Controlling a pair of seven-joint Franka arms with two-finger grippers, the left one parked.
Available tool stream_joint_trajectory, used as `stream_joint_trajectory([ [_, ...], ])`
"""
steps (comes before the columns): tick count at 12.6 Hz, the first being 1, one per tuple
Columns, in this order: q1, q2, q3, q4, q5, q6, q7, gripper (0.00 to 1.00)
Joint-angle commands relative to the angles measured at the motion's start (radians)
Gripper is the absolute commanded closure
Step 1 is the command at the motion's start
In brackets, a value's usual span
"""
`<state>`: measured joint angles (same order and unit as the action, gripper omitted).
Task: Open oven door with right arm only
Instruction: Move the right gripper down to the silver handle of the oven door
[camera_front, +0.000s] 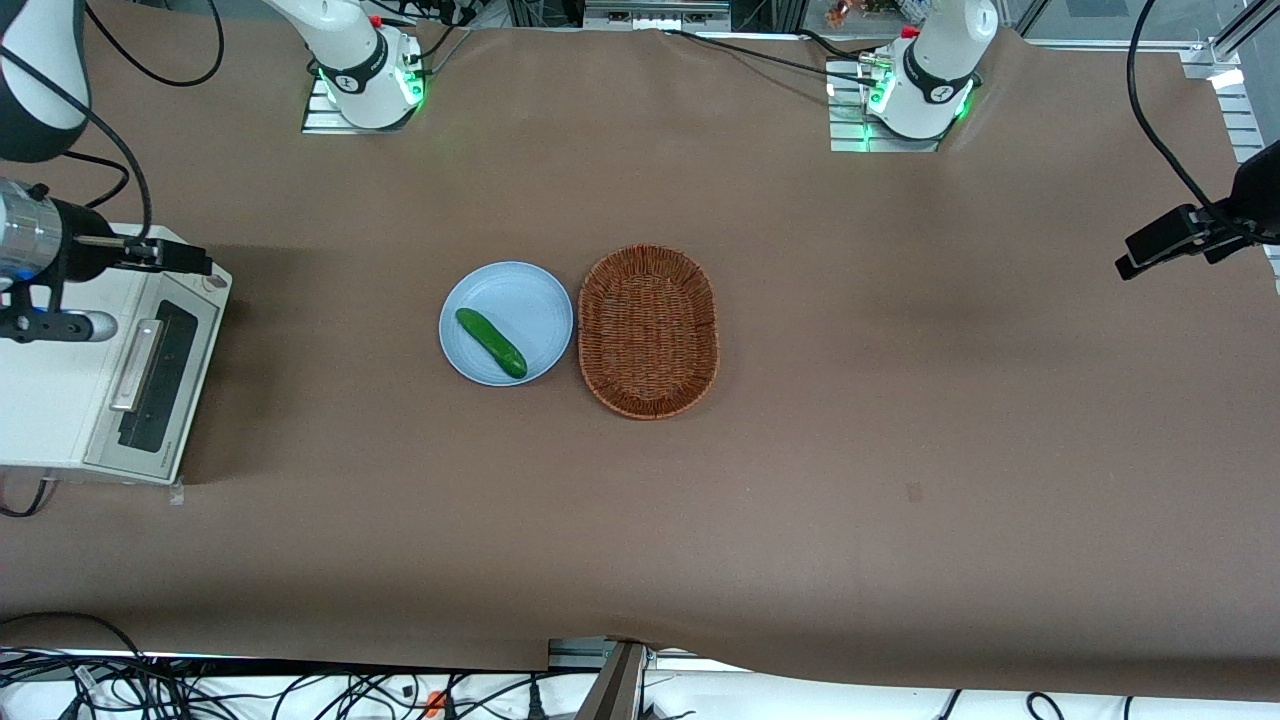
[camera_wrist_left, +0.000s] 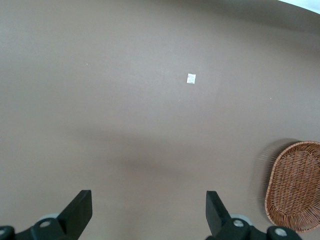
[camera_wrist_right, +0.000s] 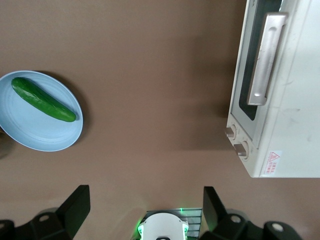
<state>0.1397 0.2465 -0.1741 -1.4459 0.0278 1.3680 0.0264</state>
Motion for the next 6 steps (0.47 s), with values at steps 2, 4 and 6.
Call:
stream_joint_trajectory([
  [2,0.001,0.056,0.002,-0.01,0.004,0.019,-0.002,0.0],
  [4,0.0,0.08,0.002,-0.024,0.001,0.052,-0.006,0.03],
  [6,-0.002,0.111,0.001,-0.025,0.0,0.078,-0.058,0.13],
])
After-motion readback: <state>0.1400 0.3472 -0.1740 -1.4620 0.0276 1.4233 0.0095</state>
